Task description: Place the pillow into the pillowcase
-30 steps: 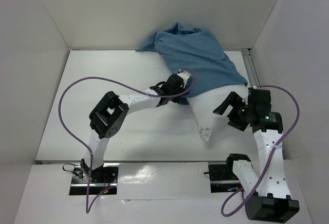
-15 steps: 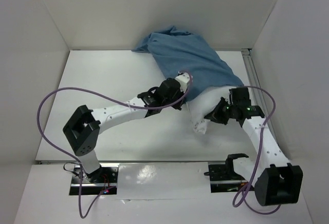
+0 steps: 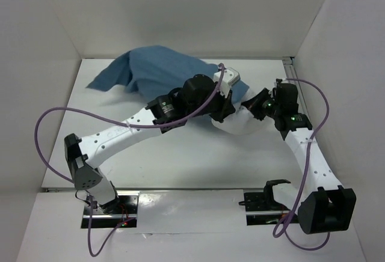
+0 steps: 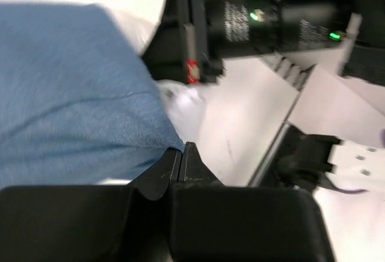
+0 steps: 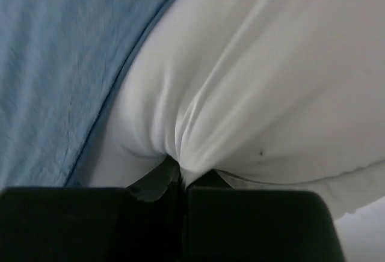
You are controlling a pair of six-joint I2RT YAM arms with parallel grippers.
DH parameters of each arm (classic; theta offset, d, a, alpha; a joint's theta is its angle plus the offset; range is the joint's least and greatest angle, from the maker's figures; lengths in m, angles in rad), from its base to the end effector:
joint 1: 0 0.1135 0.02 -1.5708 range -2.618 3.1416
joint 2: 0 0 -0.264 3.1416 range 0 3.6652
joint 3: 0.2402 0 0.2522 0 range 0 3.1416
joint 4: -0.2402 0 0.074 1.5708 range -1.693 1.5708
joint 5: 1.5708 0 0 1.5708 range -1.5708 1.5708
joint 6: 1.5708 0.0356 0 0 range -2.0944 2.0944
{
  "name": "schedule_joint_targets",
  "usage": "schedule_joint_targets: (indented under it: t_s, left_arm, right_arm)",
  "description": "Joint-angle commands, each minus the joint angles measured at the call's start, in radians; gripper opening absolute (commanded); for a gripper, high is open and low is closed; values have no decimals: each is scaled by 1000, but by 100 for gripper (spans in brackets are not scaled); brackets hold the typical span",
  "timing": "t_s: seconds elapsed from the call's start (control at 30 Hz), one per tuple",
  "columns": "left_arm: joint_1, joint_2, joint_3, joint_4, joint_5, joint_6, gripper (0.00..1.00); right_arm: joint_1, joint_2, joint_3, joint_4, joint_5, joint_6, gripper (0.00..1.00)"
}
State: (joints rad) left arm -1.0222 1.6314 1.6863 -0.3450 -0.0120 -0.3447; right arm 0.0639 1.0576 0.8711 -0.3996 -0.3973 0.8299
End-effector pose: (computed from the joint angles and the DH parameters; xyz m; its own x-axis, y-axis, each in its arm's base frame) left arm 0.1997 -0.3260 0.4190 -0.4267 0.0502 -0.9030 0.7470 0.5825 -0.3206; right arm 0.2299 0.0285 0.2979 -0.6534 0.6400 -0.4044 0.1504 0.6333 0.7592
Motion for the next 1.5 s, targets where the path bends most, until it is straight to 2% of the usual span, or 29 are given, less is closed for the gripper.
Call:
schedule_joint_targets:
  t_s: [0.0, 0.13, 0.27, 0.4, 0.43, 0.57, 0.63, 0.7, 0.73, 0.77, 0.8, 0.83, 0.87, 0.93, 0.97, 1.0, 1.1, 1.27, 1.37, 1.4, 1.47]
  left_arm:
    - [-73, -136, 139, 158, 247, -63, 0]
    - [-1, -156, 211, 43, 225, -63, 0]
    - [53, -176, 280, -52, 163, -63, 0]
    - [151, -130, 335, -107, 182, -105, 0]
    - [206, -111, 355, -117, 193, -114, 0]
    - [330, 42, 438, -149, 240, -137, 0]
    - [369, 172, 479, -164, 221, -137, 0]
    - [411, 273, 590, -201, 193, -100, 0]
    - [422, 330, 652, -298, 192, -90, 3]
    - [444, 435, 805, -360, 223, -74, 20]
    - [444, 470, 863, -414, 254, -48, 38]
    - [454, 470, 881, -449, 270, -39, 63]
    - [455, 470, 819, -463, 255, -39, 70]
    - [426, 336, 694, -451, 193, -27, 78]
    - [397, 293, 632, -451, 120, -27, 78]
    - [381, 230, 530, -460, 91, -37, 78]
    - [317, 197, 417, -512, -3, -76, 69]
    - [200, 174, 312, -577, -218, -167, 69]
    - [157, 174, 288, -640, -331, -232, 71]
    - [148, 183, 288, -652, -386, -243, 71]
    - [125, 183, 273, -673, -449, -284, 72]
  right_arm:
    - [-6, 15, 87, 234, -38, 52, 0]
    - [-6, -54, 129, 151, -48, 19, 0]
    - [49, -172, 129, -26, 8, 9, 0]
    - [82, -242, 82, -128, 8, 21, 0]
    - [94, -252, 82, -152, 8, 21, 0]
    - [94, -171, 46, -216, 29, 9, 0]
    - [85, -113, 29, -145, 40, 9, 0]
    - [41, 10, 14, -60, 17, 0, 0]
    - [19, 57, 14, 9, 6, 0, 0]
    - [5, 155, 28, 36, -6, -12, 0]
    - [-30, 203, 86, 36, -6, -44, 7]
    - [-42, 240, 113, 1, -6, -64, 14]
    - [-53, 266, 135, -13, -6, -78, 27]
    - [-102, 282, 151, -22, 8, -101, 52]
    - [-122, 272, 151, -22, 8, -115, 71]
    - [-142, 250, 137, -22, 17, -127, 74]
    - [-216, 203, 111, -53, 17, -140, 77]
    - [-236, 110, 100, -143, 78, -236, 83]
    - [-236, 79, 109, -211, 78, -294, 87]
    - [-236, 79, 109, -241, 78, -308, 91]
    - [-236, 70, 97, -263, 31, -354, 93]
